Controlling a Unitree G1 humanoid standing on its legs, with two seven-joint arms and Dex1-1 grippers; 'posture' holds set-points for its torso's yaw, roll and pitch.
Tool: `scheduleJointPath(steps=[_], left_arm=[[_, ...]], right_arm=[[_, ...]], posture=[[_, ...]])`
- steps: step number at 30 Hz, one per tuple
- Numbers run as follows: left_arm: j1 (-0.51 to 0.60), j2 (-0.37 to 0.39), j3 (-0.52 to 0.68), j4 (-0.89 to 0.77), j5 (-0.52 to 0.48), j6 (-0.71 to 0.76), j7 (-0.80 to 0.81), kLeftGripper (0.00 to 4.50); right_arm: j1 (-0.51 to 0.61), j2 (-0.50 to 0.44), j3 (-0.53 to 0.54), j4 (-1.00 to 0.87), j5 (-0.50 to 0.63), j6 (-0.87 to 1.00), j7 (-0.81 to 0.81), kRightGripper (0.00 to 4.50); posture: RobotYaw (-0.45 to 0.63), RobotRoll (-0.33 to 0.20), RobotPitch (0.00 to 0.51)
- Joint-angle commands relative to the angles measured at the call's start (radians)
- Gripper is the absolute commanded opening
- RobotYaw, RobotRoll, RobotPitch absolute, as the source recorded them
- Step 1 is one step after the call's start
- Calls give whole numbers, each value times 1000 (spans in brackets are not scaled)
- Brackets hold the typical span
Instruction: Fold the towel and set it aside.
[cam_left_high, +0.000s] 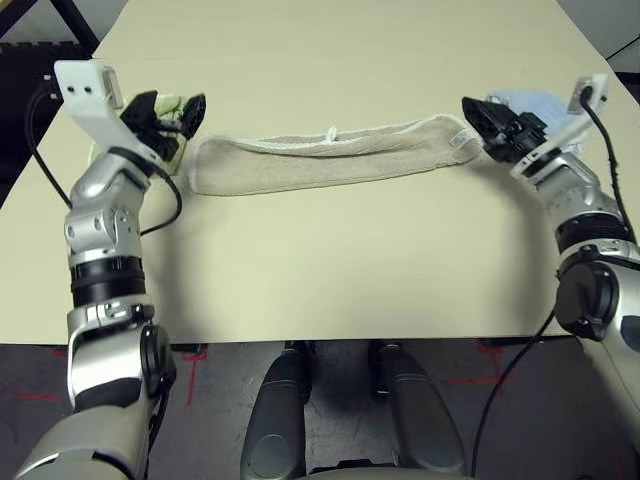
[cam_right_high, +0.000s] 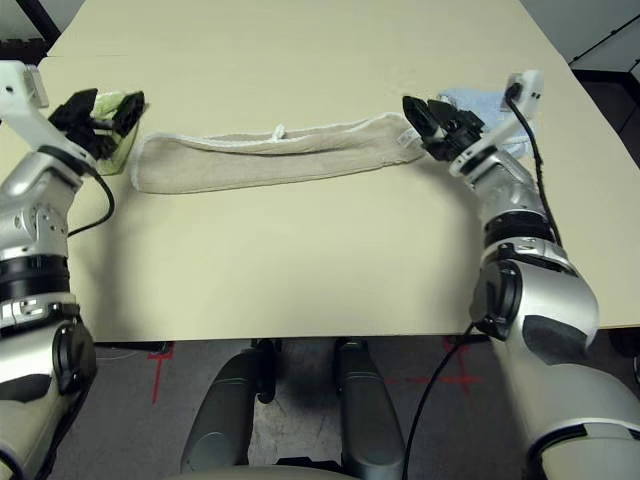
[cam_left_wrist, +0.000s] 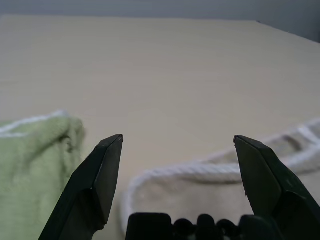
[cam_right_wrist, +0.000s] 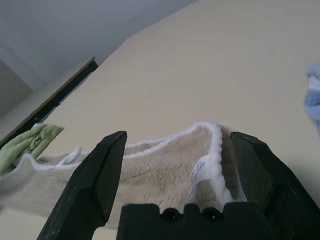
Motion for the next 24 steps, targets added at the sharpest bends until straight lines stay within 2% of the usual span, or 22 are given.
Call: scheduleJointPath(steps=[1,6,13,18,24], left_arm=[[52,50,-45,-51,-12,-24,-115,4482],[119,110,-101,-46,-8,-118,-290,4482],[126,147,-136,28,3,-222,-436,4482],[97,156,-164,75,21,-290,-498,4482],[78,157,-172,84,22,-304,-509,4482]], right_arm=[[41,-26,-2,-34,29,116,17,4500],[99,-71,6,-99,64,319,61,4500],[144,-112,-13,-149,84,443,-29,4500],[144,-76,-46,-194,138,549,-121,4500],[138,-11,-113,-238,210,652,-286,4500]], posture=[[-6,0,247],[-5,0,245],[-20,0,241],[-26,0,242],[-18,0,241]])
